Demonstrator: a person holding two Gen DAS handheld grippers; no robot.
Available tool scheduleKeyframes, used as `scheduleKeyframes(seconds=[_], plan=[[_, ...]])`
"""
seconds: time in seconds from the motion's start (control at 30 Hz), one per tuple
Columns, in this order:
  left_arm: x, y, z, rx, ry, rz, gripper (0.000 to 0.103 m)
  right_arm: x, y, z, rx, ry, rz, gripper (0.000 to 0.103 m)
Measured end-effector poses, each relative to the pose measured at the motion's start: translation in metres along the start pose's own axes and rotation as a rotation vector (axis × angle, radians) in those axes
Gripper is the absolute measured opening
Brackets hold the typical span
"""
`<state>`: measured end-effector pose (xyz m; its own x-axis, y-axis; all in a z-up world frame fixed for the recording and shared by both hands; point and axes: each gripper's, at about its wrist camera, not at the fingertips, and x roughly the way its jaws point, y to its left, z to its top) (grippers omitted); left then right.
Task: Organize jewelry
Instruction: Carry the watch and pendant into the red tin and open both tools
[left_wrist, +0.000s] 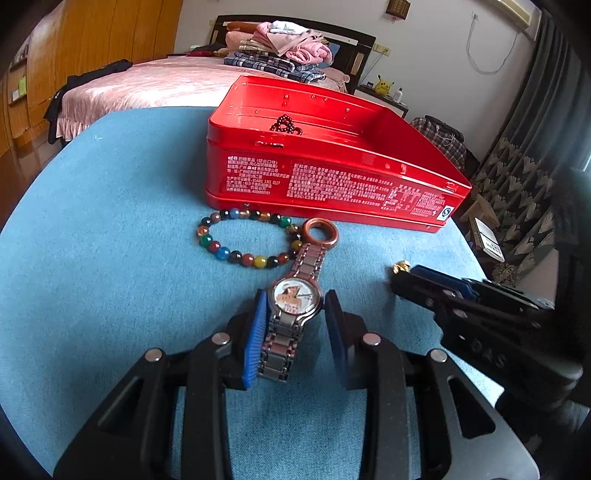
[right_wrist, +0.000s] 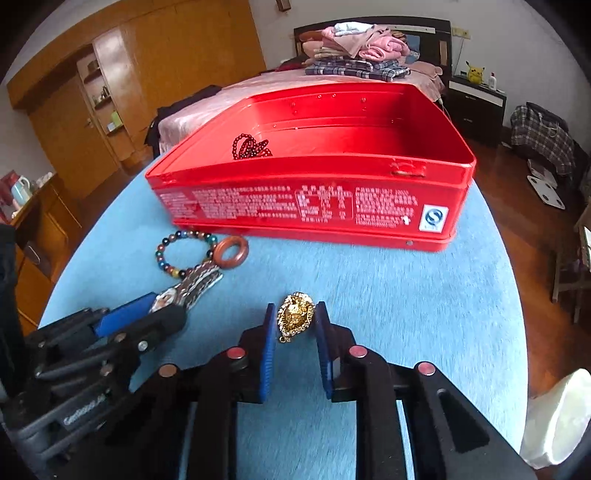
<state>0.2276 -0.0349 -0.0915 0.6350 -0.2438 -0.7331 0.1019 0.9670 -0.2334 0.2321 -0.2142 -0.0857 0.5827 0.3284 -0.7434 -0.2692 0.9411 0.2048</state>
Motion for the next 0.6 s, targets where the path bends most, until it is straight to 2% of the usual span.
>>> scheduleKeyframes(seconds=[0.4, 0.6], plan=[[0.002, -0.003, 0.0, 0.021, 0.014, 0.022, 0.03, 0.0, 0.002, -0.005, 0.049, -0.018, -0.027, 0.021], [-0.009, -0.004, 0.001, 0.007, -0.033, 0.014, 0.03, -0.017, 0.007, -0.006, 0.005, -0.035, -0.026, 0.02]])
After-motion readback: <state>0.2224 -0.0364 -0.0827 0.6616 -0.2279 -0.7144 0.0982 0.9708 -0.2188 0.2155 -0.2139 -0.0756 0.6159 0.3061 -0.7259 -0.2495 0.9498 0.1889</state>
